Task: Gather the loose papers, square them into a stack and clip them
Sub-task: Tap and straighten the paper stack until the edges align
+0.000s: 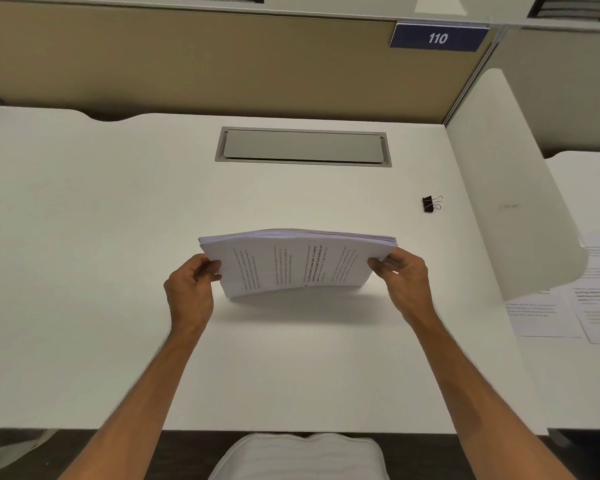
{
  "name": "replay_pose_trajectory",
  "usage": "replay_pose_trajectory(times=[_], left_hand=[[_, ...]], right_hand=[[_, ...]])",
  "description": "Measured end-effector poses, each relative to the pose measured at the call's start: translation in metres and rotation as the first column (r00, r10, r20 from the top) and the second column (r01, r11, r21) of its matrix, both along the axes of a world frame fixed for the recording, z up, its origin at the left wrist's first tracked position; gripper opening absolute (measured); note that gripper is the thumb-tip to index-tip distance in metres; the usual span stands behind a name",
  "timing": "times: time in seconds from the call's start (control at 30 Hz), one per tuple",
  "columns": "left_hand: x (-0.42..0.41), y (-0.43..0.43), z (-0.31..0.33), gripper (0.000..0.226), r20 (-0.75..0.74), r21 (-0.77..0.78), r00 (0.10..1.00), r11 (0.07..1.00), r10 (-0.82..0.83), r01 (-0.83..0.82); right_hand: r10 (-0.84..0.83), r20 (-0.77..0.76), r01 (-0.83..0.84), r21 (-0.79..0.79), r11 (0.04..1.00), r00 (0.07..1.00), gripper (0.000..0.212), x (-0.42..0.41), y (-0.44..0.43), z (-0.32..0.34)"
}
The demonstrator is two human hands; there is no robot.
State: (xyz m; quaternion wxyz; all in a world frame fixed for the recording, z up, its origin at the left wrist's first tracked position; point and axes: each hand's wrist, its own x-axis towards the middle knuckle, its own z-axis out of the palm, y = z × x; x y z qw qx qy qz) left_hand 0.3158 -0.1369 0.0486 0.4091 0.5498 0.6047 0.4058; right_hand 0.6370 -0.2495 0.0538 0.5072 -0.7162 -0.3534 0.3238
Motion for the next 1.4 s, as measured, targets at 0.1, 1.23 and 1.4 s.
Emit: replay_pose_trajectory(times=[0.1,1.23,1.4], left_hand=[[0.001,0.007,0.023,0.021,-0.064,0.088,0.998,0.996,-0.006,0.011],[0.084,0.02,0.169,0.039,-0.673,0.549,0.739,0.646,-0.035,0.53],[0.051,0.011,0.127,0.084,-0.183,0.399,0.983,0.915,0.011,0.064]], right_hand=[[0.066,0.028,-0.067,0.061,0.996,0.997,0.024,0.011,0.001,0.02],[0.076,0.007,-0.076,0.142,0.987,0.997,0.024,-0.034,0.038,0.083],[0.076,-0.148,-0.046,0.199,0.979,0.986,0.029,-0.019,0.035,0.08]])
